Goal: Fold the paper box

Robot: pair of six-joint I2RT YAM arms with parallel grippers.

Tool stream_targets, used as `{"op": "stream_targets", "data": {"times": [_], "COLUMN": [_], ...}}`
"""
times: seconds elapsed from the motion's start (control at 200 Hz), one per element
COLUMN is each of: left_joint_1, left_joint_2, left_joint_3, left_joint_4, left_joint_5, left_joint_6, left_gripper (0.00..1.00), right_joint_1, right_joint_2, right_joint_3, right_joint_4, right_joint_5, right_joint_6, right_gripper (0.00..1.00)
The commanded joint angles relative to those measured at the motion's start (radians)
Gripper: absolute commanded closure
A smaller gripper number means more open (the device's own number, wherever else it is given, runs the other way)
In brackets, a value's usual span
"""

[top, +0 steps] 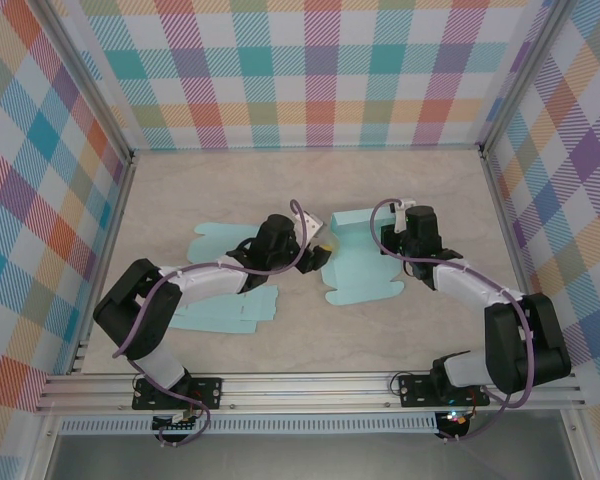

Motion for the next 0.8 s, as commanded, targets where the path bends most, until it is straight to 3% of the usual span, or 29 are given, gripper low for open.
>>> {"op": "stream_targets", "data": {"times": [0.0,0.795], "left_joint_1": [-0.012,-0.03], "left_joint_2": [-0.021,0.09], "left_joint_3": [0.009,0.128], "left_joint_4": [0.0,0.096], "left_joint_5": [0.045,-0.118], "left_joint_6": [0.046,0.06], "left_gripper": [0.38,0.35], "right_joint_1": [0.007,0.007], "right_joint_2": [0.007,-0.005], "right_joint_3": [0.029,0.016], "right_joint_4": [0.015,0.022], "right_joint_5": [-0.003,-0.024], "right_joint_6": [0.009,-0.002], "right_gripper": [1.0,1.0]}}
